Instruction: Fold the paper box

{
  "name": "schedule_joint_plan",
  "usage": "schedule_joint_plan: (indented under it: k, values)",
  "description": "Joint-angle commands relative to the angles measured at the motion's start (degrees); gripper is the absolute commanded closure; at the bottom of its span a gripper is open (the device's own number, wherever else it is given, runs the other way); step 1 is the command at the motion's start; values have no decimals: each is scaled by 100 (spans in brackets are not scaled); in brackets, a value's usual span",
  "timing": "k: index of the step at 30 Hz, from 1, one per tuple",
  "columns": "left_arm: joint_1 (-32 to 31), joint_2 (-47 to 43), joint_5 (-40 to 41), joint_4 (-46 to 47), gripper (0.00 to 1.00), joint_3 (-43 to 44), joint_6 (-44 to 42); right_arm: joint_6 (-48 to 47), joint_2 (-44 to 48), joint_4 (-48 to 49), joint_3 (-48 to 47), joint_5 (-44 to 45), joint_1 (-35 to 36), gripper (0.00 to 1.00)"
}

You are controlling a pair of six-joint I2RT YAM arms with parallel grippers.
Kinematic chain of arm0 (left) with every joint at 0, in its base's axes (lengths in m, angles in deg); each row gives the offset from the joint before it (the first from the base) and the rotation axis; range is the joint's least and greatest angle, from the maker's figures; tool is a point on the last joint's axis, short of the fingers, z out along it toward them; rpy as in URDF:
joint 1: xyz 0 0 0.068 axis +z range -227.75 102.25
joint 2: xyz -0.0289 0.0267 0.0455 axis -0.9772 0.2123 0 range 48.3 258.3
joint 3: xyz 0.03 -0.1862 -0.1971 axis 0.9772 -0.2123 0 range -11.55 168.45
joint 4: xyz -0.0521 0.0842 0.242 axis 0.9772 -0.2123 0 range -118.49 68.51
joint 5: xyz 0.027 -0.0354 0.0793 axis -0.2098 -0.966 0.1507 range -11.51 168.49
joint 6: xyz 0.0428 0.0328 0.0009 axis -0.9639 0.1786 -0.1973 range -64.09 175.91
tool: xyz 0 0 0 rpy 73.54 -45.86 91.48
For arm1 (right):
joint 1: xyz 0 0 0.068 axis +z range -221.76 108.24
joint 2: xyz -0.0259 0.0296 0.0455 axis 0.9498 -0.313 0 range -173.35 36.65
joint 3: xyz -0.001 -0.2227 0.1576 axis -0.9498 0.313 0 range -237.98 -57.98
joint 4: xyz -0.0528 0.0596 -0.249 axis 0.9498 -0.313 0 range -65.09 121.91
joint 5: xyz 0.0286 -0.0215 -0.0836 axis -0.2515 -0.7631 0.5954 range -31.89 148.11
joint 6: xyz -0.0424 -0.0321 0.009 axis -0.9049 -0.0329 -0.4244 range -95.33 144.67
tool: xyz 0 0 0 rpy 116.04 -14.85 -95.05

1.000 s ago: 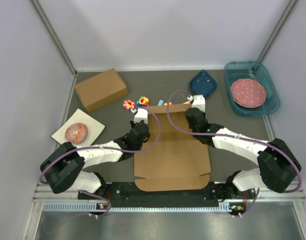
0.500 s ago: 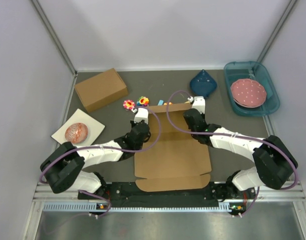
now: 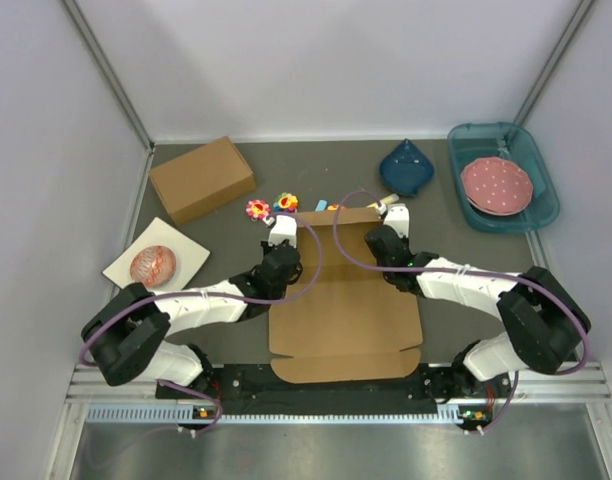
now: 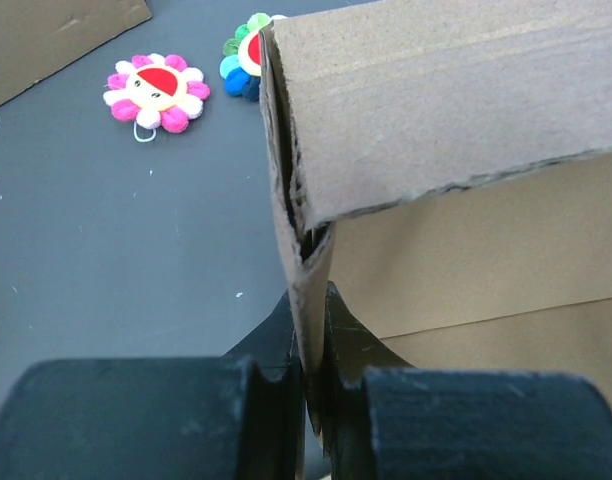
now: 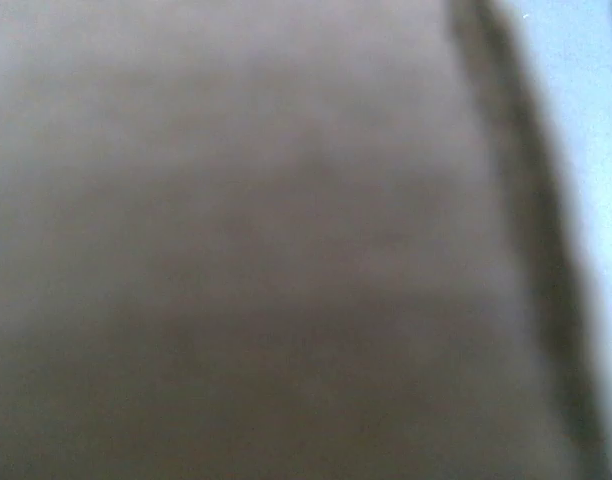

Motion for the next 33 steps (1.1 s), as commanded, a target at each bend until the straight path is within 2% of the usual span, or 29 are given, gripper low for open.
schedule_joint_plan:
  k: [1, 6, 9, 10, 12, 14, 16, 18, 20, 21, 24, 25, 27, 28, 30, 31, 33]
  values:
    - [-126, 89, -233, -164, 100, 170, -97, -2, -51, -182, 83, -285, 76, 100]
    - [-126, 159, -198, -314, 100, 223, -9, -19, 124, -164, 136, -294, 102, 100]
    - [-126, 203, -250, -384, 87, 206, 78, -10, 204, -173, 153, -311, 111, 100]
    - [-126, 186, -268, -367, 77, 171, 105, -19, 230, -182, 162, -303, 111, 100]
    - [-126, 168, -303, -271, 69, 31, 175, -10, 291, -182, 188, -294, 111, 100]
    - [-126, 107, -321, -200, 63, -67, 219, -2, 327, -191, 223, -303, 111, 100]
    - [-126, 63, -321, -130, 62, -190, 263, 7, 405, -191, 241, -311, 111, 100]
    - [-118, 28, -304, -42, 69, -339, 298, 16, 449, -191, 241, -338, 111, 100]
    - [-126, 27, -268, 160, 86, -453, 368, 25, 485, -191, 259, -347, 120, 100]
    - [-118, 28, -225, 282, 100, -593, 377, 33, 502, -191, 267, -364, 120, 100]
    - [-118, 71, -172, 749, 100, -831, 377, 34, 599, -156, 303, -434, 128, 100]
    - [-126, 89, -102, 837, 100, -867, 369, 42, 704, -138, 329, -504, 155, 95]
    - [-126, 133, -23, 1109, 100, -963, 307, 69, 897, -164, 355, -610, 172, 76]
    - [-126, 142, 82, 1240, 100, -990, 281, 69, 994, -182, 364, -680, 207, 60]
    - [-135, 177, 241, 1608, 100, -1113, 237, 78, 1433, -243, 390, -777, 234, 48]
    - [-135, 194, 294, 1741, 100, -1157, 237, 86, 1573, -339, 391, -960, 234, 39]
    - [-144, 290, 522, 2275, 100, -1297, 219, 69, 1951, -497, 347, -1172, 234, 33]
